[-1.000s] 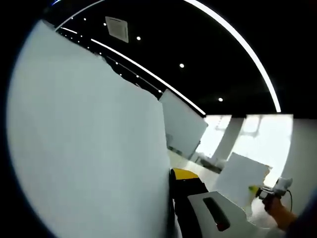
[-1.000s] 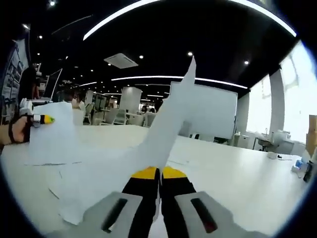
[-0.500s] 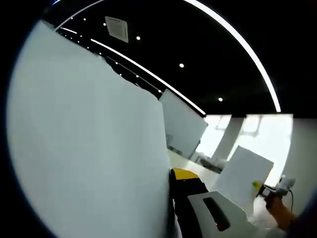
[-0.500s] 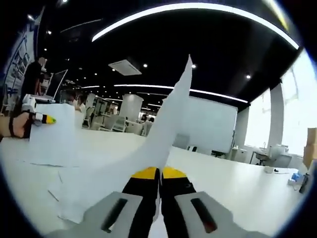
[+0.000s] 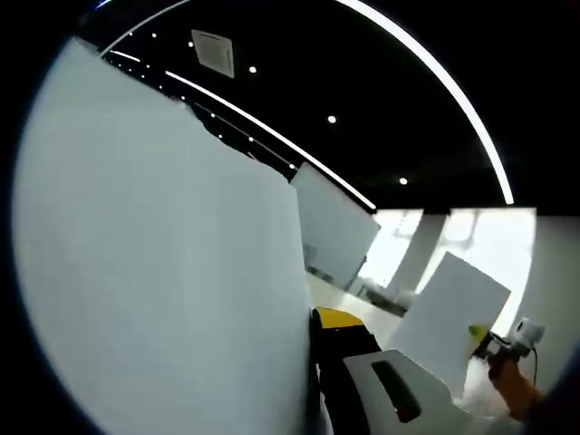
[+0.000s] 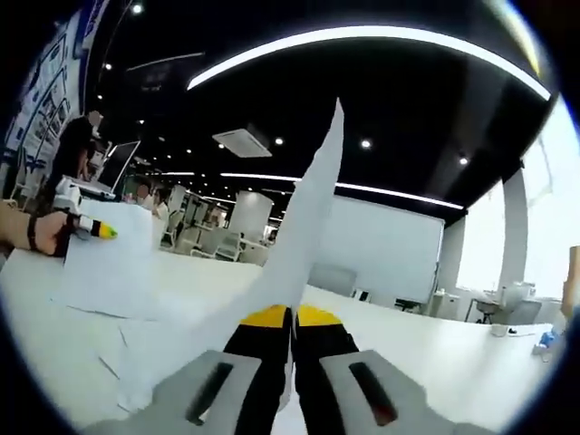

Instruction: Organize the stack of printing papers by aligning and flattening the scattered papers on the table

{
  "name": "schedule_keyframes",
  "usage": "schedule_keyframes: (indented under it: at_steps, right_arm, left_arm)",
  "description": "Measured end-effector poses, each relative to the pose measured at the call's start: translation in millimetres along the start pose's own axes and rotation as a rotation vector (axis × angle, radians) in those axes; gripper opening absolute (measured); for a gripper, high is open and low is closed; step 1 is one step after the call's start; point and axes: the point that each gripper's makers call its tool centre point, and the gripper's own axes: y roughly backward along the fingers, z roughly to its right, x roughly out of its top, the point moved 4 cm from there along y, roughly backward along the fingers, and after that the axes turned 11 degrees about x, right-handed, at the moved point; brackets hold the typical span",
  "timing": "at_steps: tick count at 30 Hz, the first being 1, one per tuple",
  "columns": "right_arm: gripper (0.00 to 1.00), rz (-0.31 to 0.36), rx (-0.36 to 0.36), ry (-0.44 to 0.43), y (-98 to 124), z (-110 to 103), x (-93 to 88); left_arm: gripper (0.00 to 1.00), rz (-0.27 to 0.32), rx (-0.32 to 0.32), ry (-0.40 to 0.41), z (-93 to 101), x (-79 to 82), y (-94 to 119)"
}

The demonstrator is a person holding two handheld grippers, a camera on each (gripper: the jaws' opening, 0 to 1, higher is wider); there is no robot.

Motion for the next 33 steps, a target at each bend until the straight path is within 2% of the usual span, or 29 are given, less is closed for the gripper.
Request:
schedule_keyframes:
  at_steps: [26, 32, 33]
  right_arm:
    - [0.0, 0.054, 0.008, 0.003, 4, 0, 12.7]
    - [0.0, 0.063, 0.019, -0.019, 4, 1, 13.9]
    - [0.0, 0.088, 0.036, -0.076, 3, -1, 15.5]
  left_arm:
    - [0.07, -0.003, 0.0, -0.014, 0.0, -1.5, -1]
    - [0.07, -0.005, 0.0, -0.02, 0.2, -1.9, -1]
    - [0.07, -0.005, 0.001, -0.02, 0.2, -1.9, -1]
